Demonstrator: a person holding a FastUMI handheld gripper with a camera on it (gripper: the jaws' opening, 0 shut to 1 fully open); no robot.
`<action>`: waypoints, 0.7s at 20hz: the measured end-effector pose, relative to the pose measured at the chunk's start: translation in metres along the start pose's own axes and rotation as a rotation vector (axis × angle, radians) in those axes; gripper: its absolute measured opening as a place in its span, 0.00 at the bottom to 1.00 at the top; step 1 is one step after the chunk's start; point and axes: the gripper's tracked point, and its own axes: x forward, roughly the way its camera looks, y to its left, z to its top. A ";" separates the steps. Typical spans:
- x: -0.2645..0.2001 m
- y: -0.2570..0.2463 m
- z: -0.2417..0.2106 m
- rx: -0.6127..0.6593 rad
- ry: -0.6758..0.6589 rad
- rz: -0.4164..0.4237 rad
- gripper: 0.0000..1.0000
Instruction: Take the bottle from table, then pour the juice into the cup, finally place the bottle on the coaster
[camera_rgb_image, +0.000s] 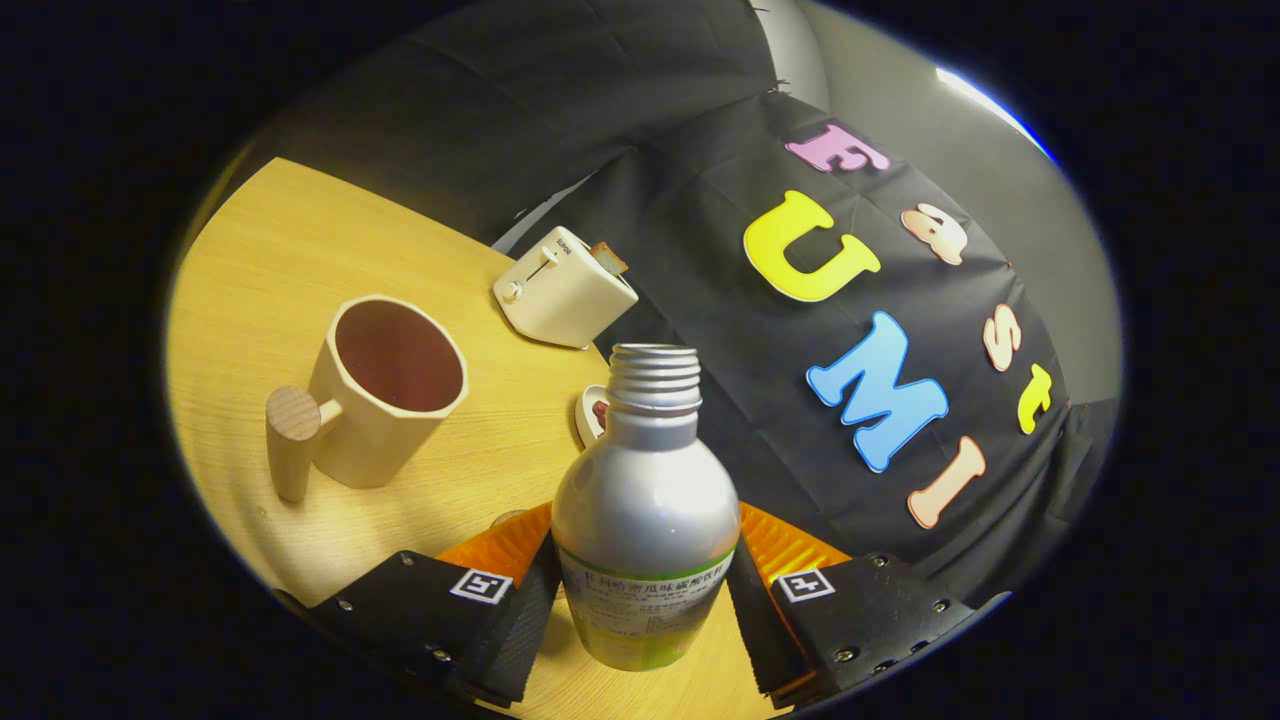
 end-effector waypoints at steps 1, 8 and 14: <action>0.001 0.002 0.003 -0.017 -0.002 0.003 0.81; 0.010 0.014 0.008 -0.155 -0.001 0.021 0.81; 0.015 0.011 0.007 -0.266 0.012 0.010 0.81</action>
